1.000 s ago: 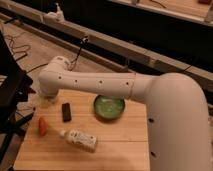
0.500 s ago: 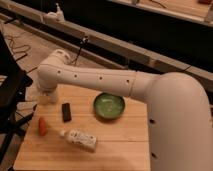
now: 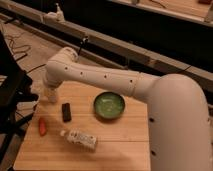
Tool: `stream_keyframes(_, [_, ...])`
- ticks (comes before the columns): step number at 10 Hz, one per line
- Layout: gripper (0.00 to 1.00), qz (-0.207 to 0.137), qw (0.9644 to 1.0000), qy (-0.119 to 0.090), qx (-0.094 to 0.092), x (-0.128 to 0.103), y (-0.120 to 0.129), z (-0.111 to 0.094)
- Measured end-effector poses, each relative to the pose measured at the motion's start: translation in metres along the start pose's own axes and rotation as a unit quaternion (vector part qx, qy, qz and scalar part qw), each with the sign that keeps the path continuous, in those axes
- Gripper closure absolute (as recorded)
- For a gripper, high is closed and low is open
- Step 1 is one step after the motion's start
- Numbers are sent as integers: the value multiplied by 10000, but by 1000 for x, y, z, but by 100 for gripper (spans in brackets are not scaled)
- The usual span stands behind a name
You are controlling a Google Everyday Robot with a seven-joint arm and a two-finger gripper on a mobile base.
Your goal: Place the white sponge in the ceramic cup
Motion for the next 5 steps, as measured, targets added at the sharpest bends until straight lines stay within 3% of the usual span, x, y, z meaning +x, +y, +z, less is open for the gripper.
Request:
stream_keyframes(2, [100, 539, 9985, -125, 52, 18, -20, 19])
stream_keyframes(5, [100, 878, 9959, -202, 2, 28, -33, 45])
